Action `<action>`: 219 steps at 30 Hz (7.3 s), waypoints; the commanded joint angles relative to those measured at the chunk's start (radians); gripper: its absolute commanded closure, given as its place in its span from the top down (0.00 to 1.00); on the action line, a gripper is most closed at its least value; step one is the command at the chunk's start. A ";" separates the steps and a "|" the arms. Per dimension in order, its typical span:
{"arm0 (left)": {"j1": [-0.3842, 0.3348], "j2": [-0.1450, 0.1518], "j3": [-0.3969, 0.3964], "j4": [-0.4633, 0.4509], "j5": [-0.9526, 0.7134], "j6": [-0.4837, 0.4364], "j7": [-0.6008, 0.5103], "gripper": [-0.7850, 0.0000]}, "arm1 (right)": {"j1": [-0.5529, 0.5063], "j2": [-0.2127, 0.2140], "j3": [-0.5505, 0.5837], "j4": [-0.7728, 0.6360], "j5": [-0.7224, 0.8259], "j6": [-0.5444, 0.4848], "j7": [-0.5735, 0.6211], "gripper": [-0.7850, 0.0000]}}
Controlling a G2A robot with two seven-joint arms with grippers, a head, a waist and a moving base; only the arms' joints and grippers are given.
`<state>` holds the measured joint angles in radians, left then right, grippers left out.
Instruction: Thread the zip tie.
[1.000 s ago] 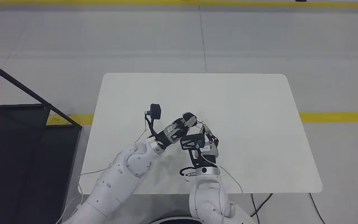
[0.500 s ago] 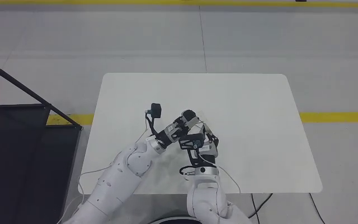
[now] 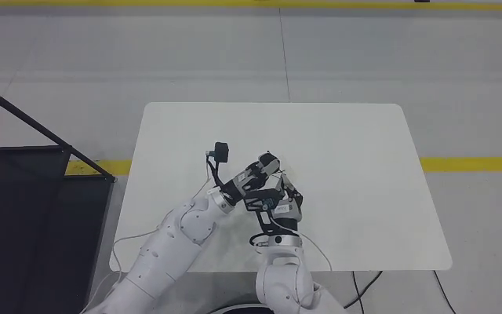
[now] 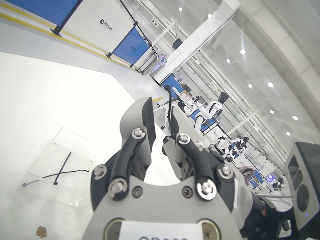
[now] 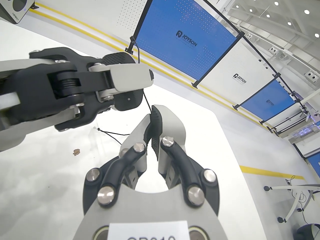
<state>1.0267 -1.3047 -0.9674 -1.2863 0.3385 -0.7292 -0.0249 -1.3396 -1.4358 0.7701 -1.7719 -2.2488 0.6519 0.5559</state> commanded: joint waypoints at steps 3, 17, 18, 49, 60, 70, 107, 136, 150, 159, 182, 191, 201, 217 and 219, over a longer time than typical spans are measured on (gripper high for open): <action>-0.003 -0.004 -0.001 0.007 -0.004 0.000 0.001 0.10 | -0.004 -0.009 0.008 0.003 -0.008 -0.014 0.000 0.00; -0.004 -0.014 -0.017 0.022 -0.009 -0.007 -0.007 0.00 | -0.023 -0.042 0.040 -0.001 -0.023 -0.049 0.009 0.82; -0.005 -0.014 -0.019 0.023 -0.008 -0.008 -0.005 0.00 | -0.024 -0.044 0.043 -0.003 -0.018 -0.053 0.009 0.91; 0.022 0.009 -0.125 -0.007 0.206 -0.169 -0.033 0.00 | -0.167 0.003 0.390 -0.134 0.672 -0.632 -0.272 1.00; 0.104 0.038 -0.277 -0.107 0.348 -0.071 0.048 0.00 | -0.067 0.003 0.389 -0.173 0.715 -0.734 0.064 1.00; 0.187 0.064 -0.389 -0.145 0.356 -0.058 0.027 0.00 | 0.043 -0.007 0.331 -0.193 0.731 -0.754 0.335 1.00; 0.206 0.070 -0.418 -0.156 0.343 -0.030 0.031 0.00 | 0.527 -0.141 0.087 0.336 0.692 -0.518 0.686 0.37; 0.206 0.070 -0.418 -0.156 0.343 -0.030 0.031 0.00 | 0.580 -0.186 0.102 0.448 0.718 -0.556 0.705 0.18; 0.206 0.070 -0.418 -0.156 0.343 -0.030 0.031 0.00 | 0.585 -0.200 0.113 0.469 0.710 -0.566 0.704 0.00; 0.206 0.070 -0.418 -0.156 0.343 -0.030 0.031 0.00 | 0.524 -0.192 0.140 0.374 0.658 -0.573 0.719 0.00; 0.206 0.070 -0.418 -0.156 0.343 -0.030 0.031 0.00 | 0.485 -0.203 0.174 0.321 0.630 -0.569 0.673 0.00; 0.206 0.070 -0.418 -0.156 0.343 -0.030 0.031 0.00 | 0.237 -0.161 0.230 -0.013 0.471 -0.636 0.509 0.00; 0.206 0.070 -0.418 -0.156 0.343 -0.030 0.031 0.00 | -0.053 -0.117 0.271 -0.266 0.343 -0.715 0.260 0.00; 0.208 0.070 -0.402 -0.169 0.366 -0.008 0.004 0.00 | -0.051 -0.113 0.302 -0.221 0.418 -0.769 0.188 0.00; 0.197 0.071 -0.393 -0.163 0.360 -0.013 -0.023 0.00 | -0.047 -0.108 0.312 -0.228 0.415 -0.819 0.162 0.00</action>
<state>1.2291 -1.2344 -1.3640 -1.4535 0.7027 -0.7392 -0.0346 -1.3867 -1.5455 1.0794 -1.9931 -1.8292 -0.1457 0.7311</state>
